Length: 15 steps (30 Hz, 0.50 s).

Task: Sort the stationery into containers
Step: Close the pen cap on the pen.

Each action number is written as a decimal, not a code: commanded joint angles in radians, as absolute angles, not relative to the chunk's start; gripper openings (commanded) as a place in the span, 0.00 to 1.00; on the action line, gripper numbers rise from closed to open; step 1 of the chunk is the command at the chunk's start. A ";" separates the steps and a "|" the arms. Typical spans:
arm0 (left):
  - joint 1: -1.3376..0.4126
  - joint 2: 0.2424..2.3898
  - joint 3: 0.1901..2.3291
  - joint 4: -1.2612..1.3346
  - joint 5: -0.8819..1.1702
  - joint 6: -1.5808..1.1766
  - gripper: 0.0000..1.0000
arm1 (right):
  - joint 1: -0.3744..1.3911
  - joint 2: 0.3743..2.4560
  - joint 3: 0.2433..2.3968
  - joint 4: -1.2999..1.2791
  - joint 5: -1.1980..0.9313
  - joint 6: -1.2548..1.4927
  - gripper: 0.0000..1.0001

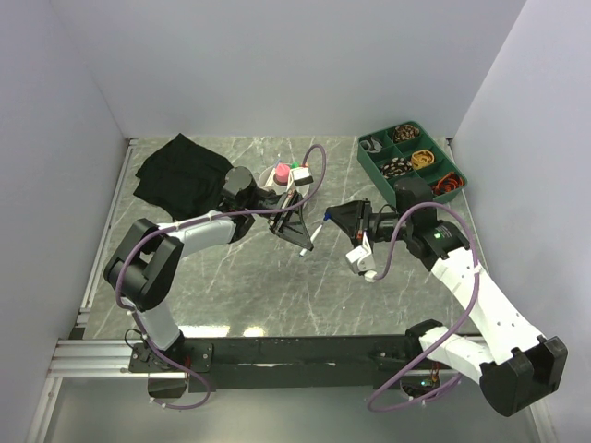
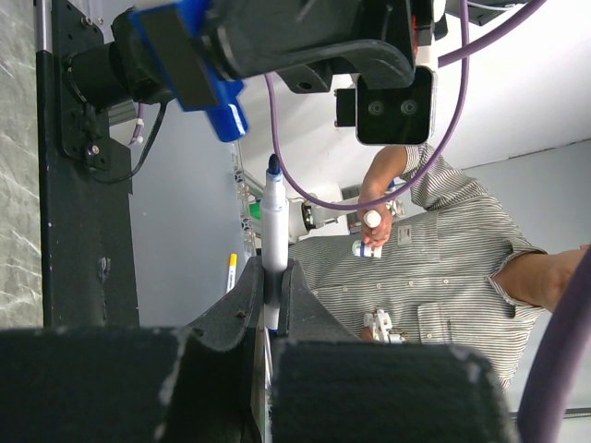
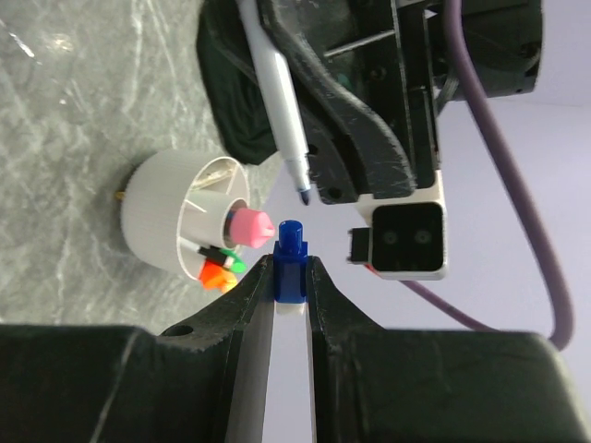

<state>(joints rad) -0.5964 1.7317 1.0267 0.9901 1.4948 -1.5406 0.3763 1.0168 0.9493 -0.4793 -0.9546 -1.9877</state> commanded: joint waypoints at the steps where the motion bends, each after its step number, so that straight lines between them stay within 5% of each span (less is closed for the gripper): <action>1: -0.600 1.713 1.031 1.040 1.700 -1.546 0.01 | 0.390 1.006 0.991 -0.407 -0.971 -2.013 0.00; 15: -0.594 1.741 1.049 1.046 1.700 -1.548 0.01 | 0.396 0.996 0.994 -0.425 -0.973 -2.005 0.00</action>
<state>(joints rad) -0.5964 1.7325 1.0271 0.9905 1.4948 -1.5433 0.3866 1.0161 0.9497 -0.4469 -0.9546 -1.9877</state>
